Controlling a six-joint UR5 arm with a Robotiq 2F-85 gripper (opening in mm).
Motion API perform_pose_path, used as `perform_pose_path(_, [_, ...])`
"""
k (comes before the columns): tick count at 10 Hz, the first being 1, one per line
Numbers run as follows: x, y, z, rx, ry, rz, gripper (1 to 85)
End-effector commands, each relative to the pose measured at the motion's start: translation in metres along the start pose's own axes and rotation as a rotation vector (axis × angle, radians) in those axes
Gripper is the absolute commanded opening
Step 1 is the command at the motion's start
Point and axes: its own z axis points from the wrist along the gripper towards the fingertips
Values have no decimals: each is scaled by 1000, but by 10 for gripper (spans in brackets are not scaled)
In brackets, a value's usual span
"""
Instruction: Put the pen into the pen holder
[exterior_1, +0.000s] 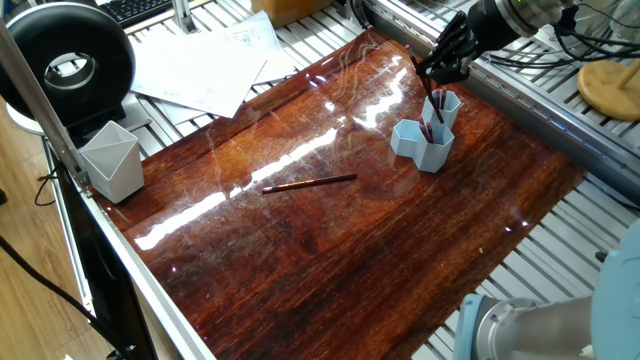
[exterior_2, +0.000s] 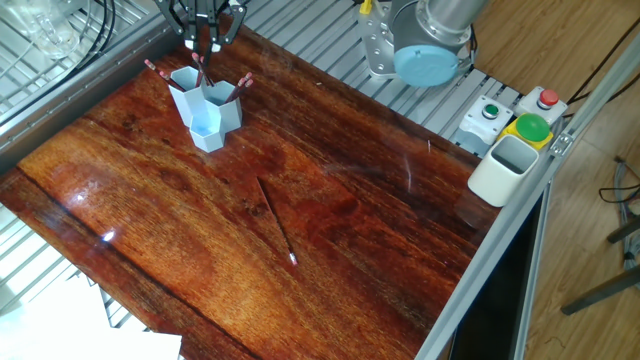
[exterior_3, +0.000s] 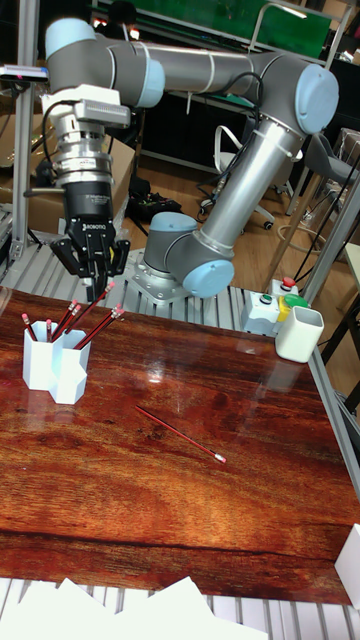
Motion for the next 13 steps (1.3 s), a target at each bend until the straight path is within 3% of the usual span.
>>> perform_pose_path(1, [8, 0, 6, 4, -37, 31, 10])
perform_pose_path(9, [39, 6, 25, 27, -60, 66, 10])
perform_pose_path(10, [47, 8, 27, 22, -36, 75, 10])
perform_pose_path(11, [58, 3, 28, 46, 1, 69, 20])
perform_pose_path(13, [70, 7, 28, 33, 45, 53, 170])
